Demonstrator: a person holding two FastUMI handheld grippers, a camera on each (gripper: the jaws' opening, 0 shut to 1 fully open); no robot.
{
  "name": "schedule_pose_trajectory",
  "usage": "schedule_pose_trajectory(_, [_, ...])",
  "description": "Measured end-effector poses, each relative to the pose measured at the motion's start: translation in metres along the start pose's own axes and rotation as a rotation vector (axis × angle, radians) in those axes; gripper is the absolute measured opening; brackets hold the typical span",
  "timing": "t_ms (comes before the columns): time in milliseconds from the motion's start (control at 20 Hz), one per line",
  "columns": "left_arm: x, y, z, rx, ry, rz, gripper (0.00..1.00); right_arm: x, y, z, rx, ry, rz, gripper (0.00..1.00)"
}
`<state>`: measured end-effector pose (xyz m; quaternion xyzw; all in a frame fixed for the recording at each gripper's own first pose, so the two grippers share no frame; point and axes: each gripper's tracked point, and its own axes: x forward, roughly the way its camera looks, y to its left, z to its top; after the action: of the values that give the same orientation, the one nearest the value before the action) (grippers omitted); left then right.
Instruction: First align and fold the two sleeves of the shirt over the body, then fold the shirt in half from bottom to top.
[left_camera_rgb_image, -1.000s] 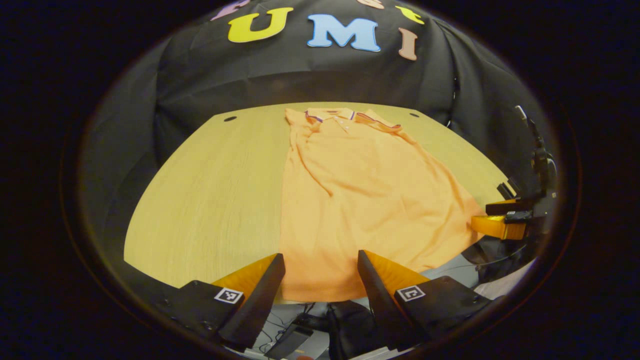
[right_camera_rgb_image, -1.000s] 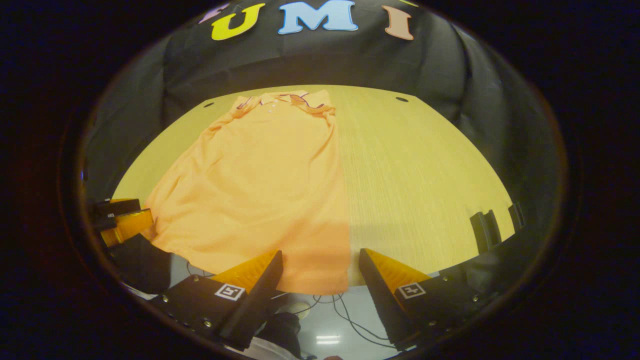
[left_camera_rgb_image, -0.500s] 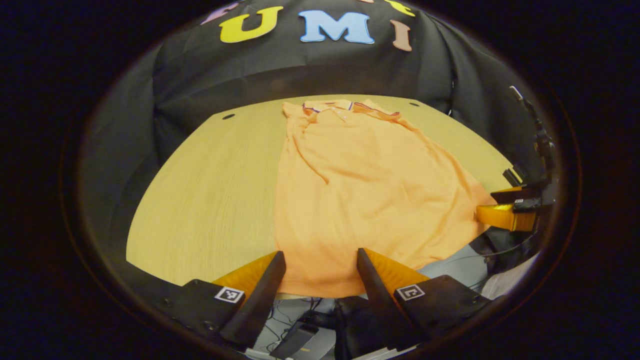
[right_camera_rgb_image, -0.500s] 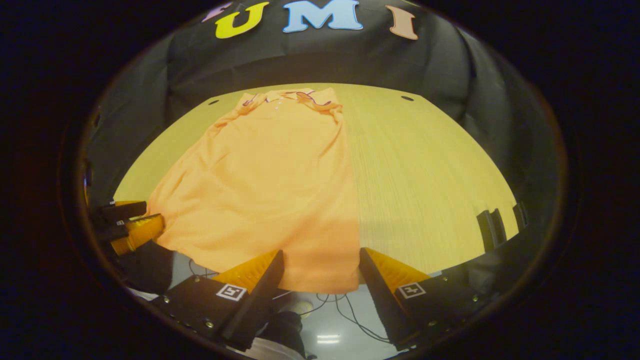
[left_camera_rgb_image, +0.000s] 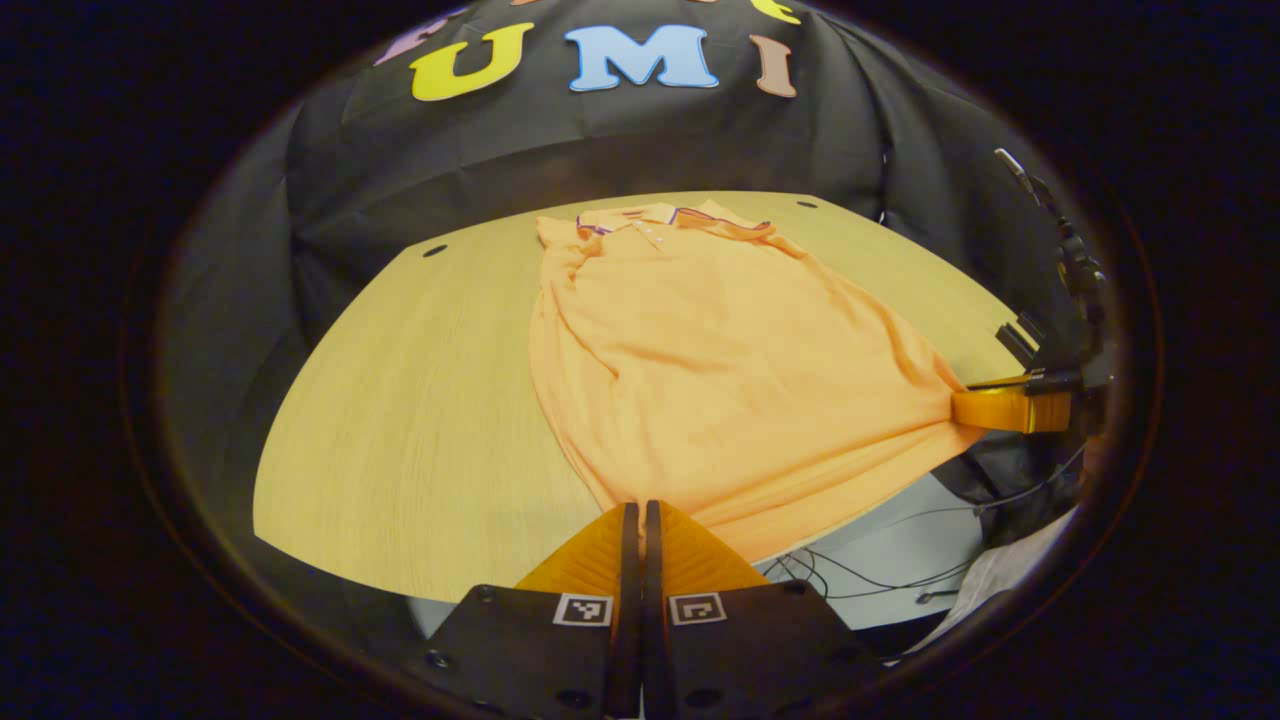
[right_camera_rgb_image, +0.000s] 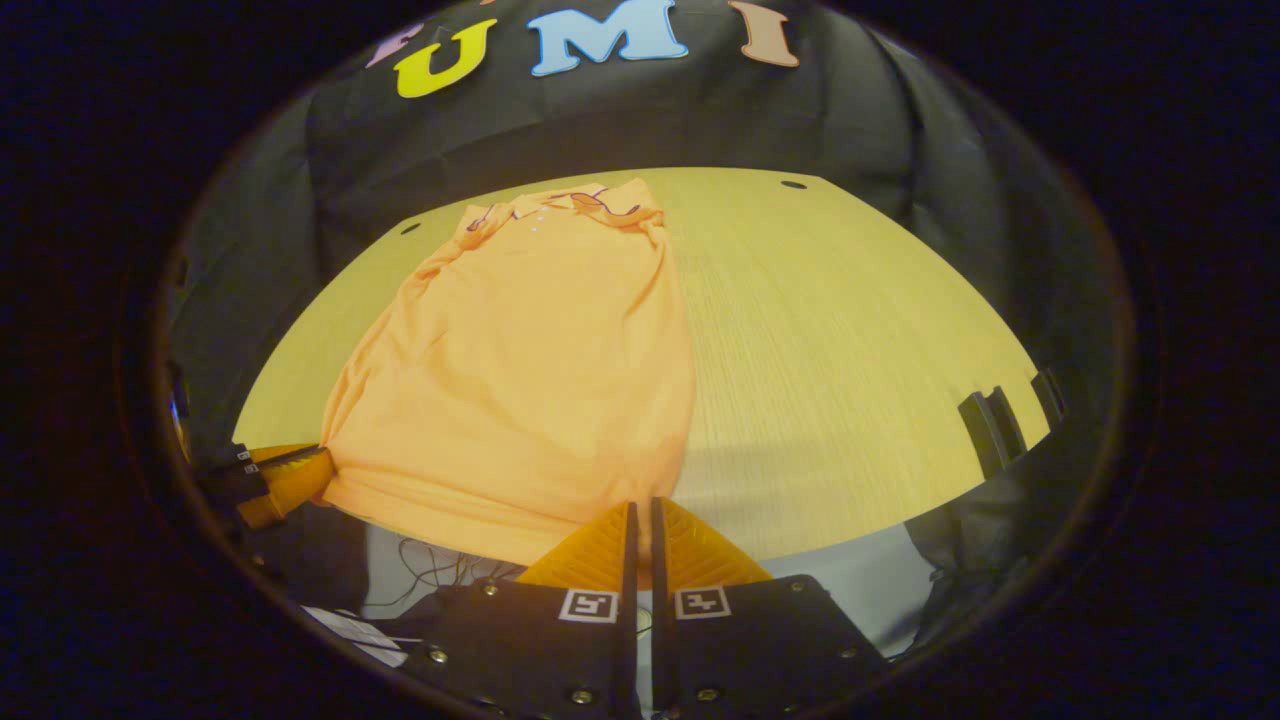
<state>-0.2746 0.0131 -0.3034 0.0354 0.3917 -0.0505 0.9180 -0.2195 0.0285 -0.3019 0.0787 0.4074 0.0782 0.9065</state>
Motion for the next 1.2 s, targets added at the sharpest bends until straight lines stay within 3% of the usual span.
schedule_pose_trajectory(50, [0.0,0.0,0.001,-0.005,0.002,0.002,0.06,0.0,0.0,0.0,0.003,0.001,0.009,0.02])
schedule_pose_trajectory(200, [-0.003,0.001,0.009,-0.049,0.016,0.012,0.07,-0.005,0.011,0.009,0.036,-0.004,0.067,0.02])
schedule_pose_trajectory(450, [-0.022,0.008,0.059,-0.104,-0.051,0.015,0.06,-0.027,0.016,0.059,-0.01,-0.122,0.146,0.01])
schedule_pose_trajectory(850, [-0.017,0.028,0.144,-0.135,-0.151,0.012,0.07,-0.046,0.016,0.154,-0.079,-0.264,0.134,0.01])
schedule_pose_trajectory(1200, [0.012,0.049,0.216,-0.141,-0.213,-0.006,0.06,-0.024,0.026,0.231,-0.098,-0.325,0.1,0.01])
